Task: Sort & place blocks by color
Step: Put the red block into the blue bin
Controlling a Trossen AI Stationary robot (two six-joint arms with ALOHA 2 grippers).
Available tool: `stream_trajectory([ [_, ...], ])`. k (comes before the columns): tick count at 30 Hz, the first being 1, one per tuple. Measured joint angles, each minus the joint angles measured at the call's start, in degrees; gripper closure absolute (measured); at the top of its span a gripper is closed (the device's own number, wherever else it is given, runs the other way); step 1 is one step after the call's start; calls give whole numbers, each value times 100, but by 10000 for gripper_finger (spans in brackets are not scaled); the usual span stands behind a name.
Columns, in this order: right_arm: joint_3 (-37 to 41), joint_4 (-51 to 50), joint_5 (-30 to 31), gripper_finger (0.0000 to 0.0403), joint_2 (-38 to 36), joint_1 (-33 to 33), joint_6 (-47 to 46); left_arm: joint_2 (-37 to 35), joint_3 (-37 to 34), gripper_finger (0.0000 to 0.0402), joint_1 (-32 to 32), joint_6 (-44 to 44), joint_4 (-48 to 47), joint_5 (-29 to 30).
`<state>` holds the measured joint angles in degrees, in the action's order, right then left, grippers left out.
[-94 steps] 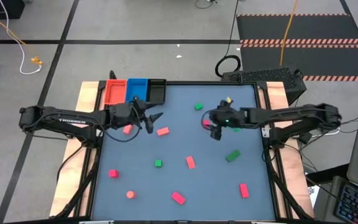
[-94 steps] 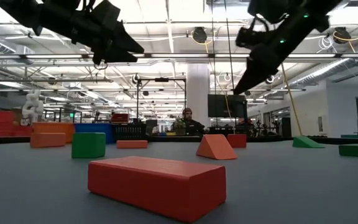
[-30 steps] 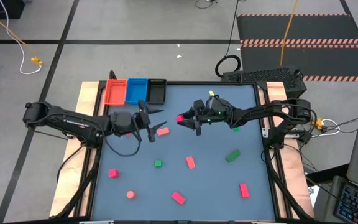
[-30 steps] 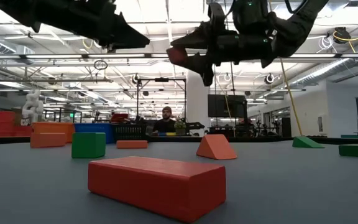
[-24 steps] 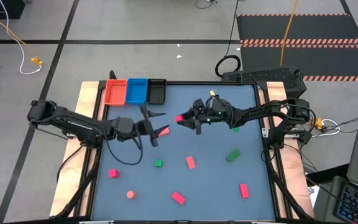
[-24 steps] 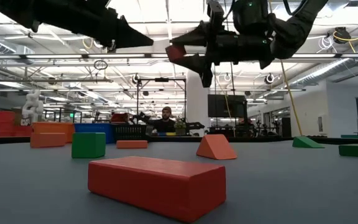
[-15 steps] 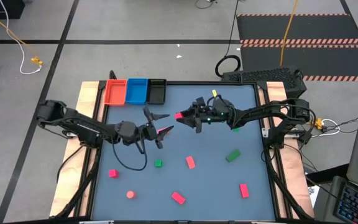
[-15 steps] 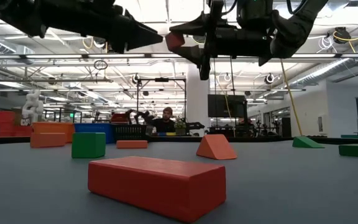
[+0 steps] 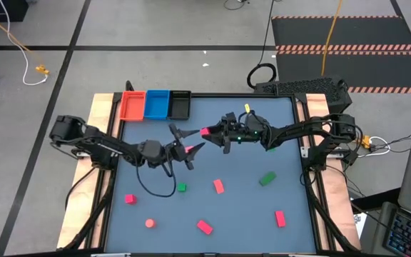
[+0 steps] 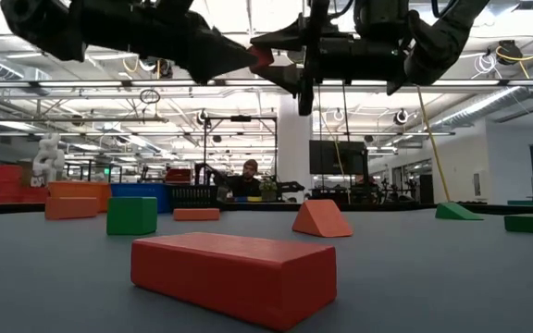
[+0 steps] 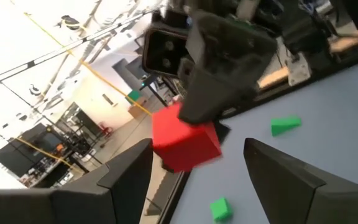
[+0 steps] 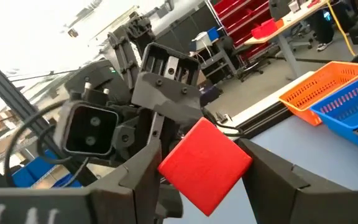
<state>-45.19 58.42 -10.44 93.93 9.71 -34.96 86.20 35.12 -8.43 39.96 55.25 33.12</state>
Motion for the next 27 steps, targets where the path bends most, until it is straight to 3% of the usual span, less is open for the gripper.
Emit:
stream_trajectory([
  [9, -1, 6, 30, 222, 0, -159, 120, 283, 294, 149, -1, -219, -6, 0],
  [18, -2, -51, 150, 217, 0, -170, 122, 353, 379, 153, -2, -297, -12, 384],
  [27, -9, -98, 147, 214, 0, -165, 265, 352, 379, 251, -13, -733, 8, 542],
])
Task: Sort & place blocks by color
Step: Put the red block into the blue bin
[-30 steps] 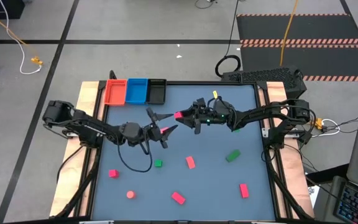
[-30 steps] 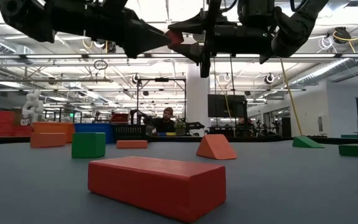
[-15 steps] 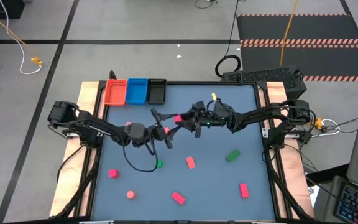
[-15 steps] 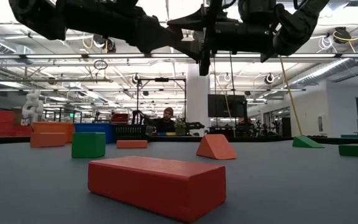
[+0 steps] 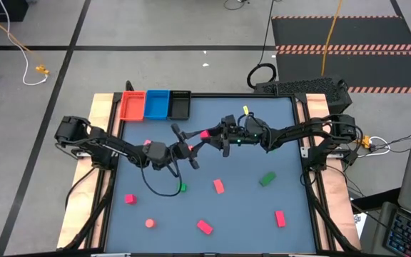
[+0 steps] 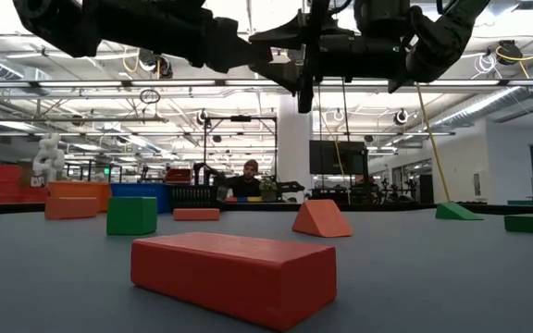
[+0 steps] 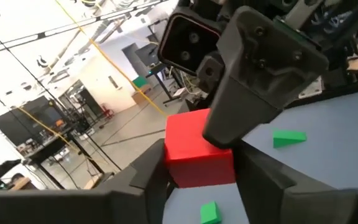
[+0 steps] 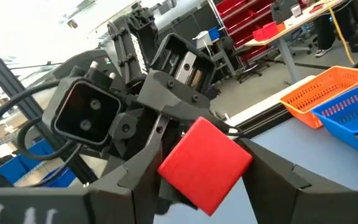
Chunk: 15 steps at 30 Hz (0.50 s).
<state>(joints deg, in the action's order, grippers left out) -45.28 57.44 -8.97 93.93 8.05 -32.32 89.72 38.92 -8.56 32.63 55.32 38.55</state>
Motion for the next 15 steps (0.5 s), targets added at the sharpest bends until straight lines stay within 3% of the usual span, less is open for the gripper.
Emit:
stream_trajectory([
  [6, 2, -115, 4, 198, 4, -4, -127, -5, 2, 266, 6, 7, -81, 149],
  [15, 7, -481, -22, 196, 4, 15, 50, -5, 2, 266, -18, 239, -380, 1435],
])
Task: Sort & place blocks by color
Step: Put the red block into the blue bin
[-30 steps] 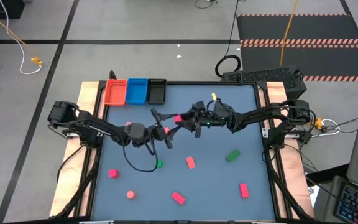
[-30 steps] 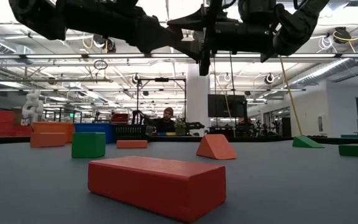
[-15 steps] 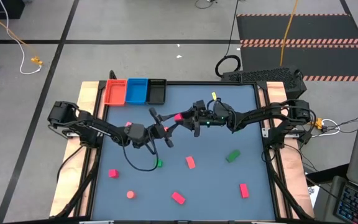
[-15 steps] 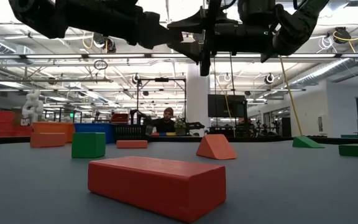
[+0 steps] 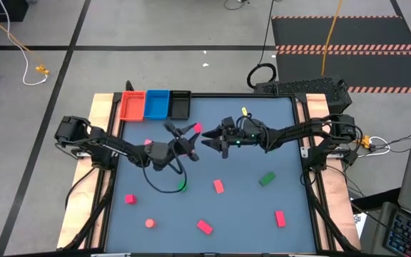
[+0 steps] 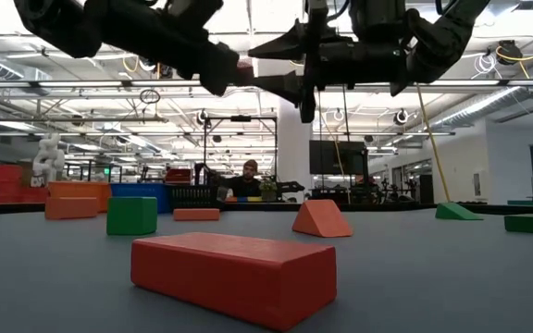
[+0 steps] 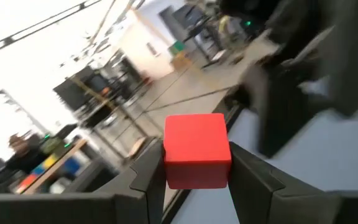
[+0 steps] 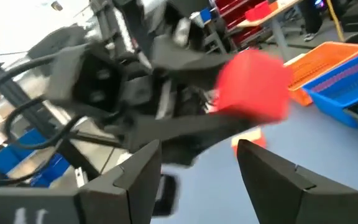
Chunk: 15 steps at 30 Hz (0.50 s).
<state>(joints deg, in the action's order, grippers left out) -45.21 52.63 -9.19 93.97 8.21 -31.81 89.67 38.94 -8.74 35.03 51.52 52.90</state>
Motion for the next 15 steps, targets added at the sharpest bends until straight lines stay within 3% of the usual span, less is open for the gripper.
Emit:
stream_trajectory([
  [6, 115, -178, -37, 196, -2, -4, 105, -88, -9, 266, 40, -22, -330, 828],
  [9, 252, -187, -389, 196, -2, -9, 127, -353, -9, 266, 143, -321, -823, 1222],
  [12, 379, -143, -683, 195, -2, -12, 272, -804, -9, 266, 338, -1136, -1765, 1059],
  [15, 500, -95, -849, 195, -2, -11, 351, -1371, -9, 266, 724, -2191, -2985, 361],
])
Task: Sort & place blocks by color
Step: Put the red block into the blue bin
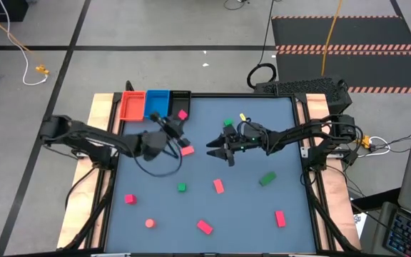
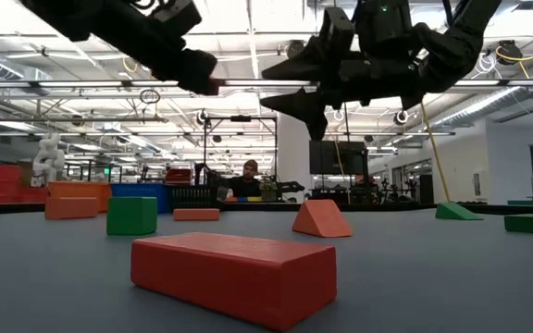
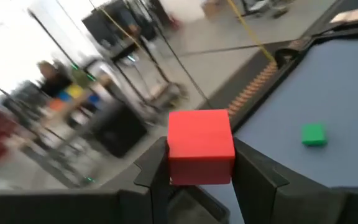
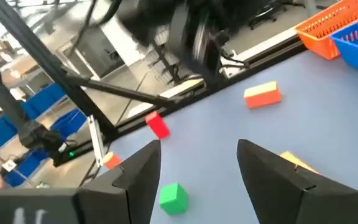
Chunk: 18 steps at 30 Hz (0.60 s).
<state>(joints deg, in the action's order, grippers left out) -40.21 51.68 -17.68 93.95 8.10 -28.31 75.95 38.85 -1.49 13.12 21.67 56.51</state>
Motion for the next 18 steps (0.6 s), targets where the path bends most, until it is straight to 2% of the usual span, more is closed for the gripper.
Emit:
stream_trajectory([
  [3, 92, 57, -64, 195, 0, 0, 84, -438, -1, 266, 596, -756, -1048, -748],
  [8, 306, 38, -67, 195, 0, 2, 367, -827, -2, 266, 1816, -1357, -2255, -1616],
  [14, 442, 59, -77, 195, -129, 118, 589, -746, 0, 266, 3268, -1450, -2457, -2991],
  [18, 442, -23, -79, 195, -362, 219, 766, -430, -2, 266, 3869, -1424, -2611, -3115],
])
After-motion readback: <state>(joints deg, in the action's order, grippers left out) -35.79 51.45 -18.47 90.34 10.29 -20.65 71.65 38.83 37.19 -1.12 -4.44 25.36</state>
